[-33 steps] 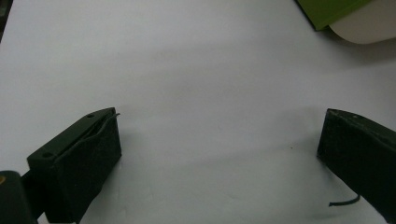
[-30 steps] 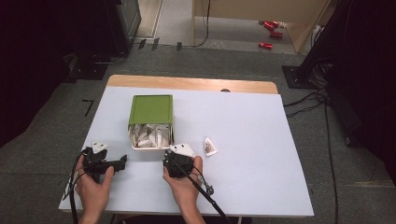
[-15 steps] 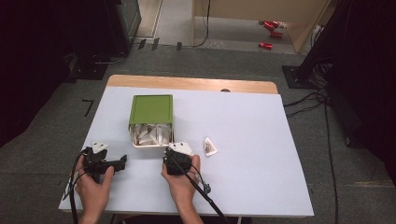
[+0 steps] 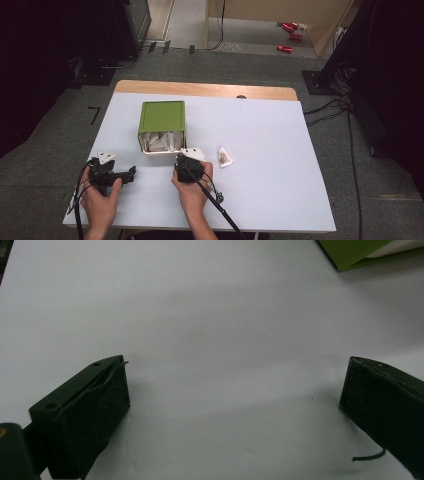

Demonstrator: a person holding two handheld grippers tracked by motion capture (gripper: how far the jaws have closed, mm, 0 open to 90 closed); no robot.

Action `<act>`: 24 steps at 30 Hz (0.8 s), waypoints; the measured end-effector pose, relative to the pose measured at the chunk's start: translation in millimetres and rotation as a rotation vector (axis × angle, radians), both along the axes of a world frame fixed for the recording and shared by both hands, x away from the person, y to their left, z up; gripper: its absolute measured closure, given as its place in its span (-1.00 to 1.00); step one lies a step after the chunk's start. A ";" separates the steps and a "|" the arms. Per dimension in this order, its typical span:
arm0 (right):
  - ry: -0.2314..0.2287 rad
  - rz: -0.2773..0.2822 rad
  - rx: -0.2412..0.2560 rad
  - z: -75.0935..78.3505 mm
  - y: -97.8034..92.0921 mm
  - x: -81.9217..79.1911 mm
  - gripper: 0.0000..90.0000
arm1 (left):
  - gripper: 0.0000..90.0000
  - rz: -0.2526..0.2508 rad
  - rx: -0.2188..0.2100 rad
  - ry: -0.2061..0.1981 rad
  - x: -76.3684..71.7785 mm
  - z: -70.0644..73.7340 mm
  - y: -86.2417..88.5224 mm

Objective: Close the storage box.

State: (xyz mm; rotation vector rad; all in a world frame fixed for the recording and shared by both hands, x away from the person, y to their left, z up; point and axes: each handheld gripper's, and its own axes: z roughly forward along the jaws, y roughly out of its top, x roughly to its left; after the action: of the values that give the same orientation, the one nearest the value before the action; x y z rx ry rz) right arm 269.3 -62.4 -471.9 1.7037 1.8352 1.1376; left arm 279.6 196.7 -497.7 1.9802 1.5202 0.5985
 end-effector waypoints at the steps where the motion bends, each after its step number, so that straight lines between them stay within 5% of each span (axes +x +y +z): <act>1: -0.001 0.019 -0.016 -0.6 -0.9 0.8 0.72 | -1.00 0.000 0.000 0.000 0.0 0.0 0.0; 9: -0.040 0.094 -0.066 -1.6 -9.5 3.0 0.34 | -1.00 0.001 -0.001 -0.001 0.0 -0.1 -0.1; 17: -0.040 0.076 -0.088 11.2 -31.1 2.2 -0.02 | -1.00 0.001 0.000 -0.001 -0.1 -0.1 -0.1; 21: -0.015 0.068 -0.104 20.9 -43.2 0.3 -0.36 | -1.00 0.001 0.000 -0.001 -0.1 -0.1 -0.1; 22: -0.014 0.064 -0.111 24.2 -49.8 -1.0 -0.59 | -1.00 0.001 0.000 -0.001 -0.1 -0.1 -0.1; 24: -0.019 0.059 -0.109 25.6 -53.7 -1.3 -0.66 | -1.00 0.001 0.000 -0.001 -0.1 -0.1 -0.1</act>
State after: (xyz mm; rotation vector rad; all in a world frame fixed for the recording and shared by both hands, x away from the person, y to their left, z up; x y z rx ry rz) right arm 268.1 -116.2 -446.4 1.5831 1.9115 1.0528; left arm 279.5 196.5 -497.8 1.9794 1.5203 0.5997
